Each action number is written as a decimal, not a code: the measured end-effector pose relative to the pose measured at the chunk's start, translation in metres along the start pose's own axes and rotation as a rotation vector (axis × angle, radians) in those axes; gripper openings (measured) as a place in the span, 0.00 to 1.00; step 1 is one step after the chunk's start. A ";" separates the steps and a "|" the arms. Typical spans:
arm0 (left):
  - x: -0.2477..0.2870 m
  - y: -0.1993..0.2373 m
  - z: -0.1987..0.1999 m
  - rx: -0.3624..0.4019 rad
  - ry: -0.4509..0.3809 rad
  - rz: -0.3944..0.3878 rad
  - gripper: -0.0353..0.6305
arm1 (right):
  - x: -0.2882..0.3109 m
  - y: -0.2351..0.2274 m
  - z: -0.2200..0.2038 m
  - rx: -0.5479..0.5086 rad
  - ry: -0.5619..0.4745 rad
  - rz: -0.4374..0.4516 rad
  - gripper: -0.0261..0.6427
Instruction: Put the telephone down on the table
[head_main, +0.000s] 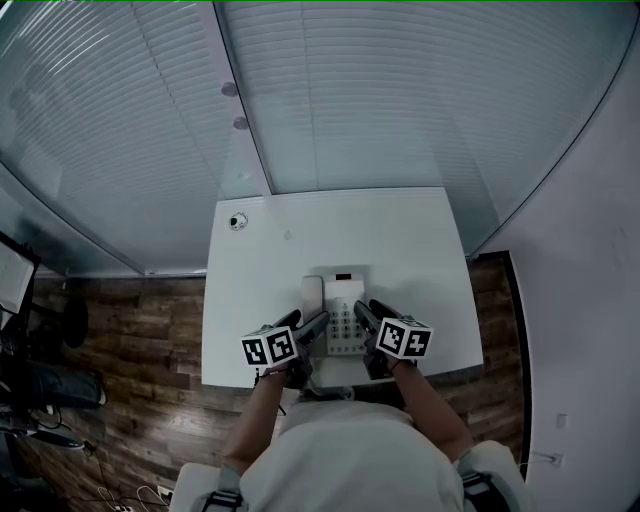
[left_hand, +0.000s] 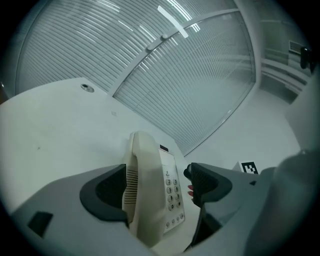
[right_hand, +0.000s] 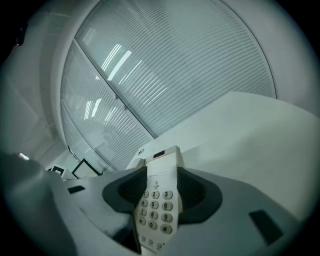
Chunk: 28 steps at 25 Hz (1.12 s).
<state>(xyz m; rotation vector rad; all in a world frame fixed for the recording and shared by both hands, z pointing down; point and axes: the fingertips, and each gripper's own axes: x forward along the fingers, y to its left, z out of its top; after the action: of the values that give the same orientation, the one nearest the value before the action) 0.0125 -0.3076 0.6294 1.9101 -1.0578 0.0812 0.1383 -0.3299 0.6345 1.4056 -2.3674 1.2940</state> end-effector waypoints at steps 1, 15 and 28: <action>-0.002 -0.003 0.000 0.010 -0.006 0.003 0.69 | -0.004 0.002 0.002 -0.002 -0.010 0.000 0.32; -0.039 -0.039 -0.015 0.090 -0.095 0.086 0.30 | -0.059 0.040 -0.005 -0.175 -0.038 0.027 0.11; -0.056 -0.058 -0.026 0.137 -0.150 0.065 0.12 | -0.082 0.056 -0.026 -0.206 -0.049 0.038 0.09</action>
<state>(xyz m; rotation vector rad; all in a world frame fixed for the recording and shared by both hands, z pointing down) 0.0268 -0.2407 0.5790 2.0301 -1.2431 0.0488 0.1340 -0.2442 0.5783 1.3525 -2.4872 0.9995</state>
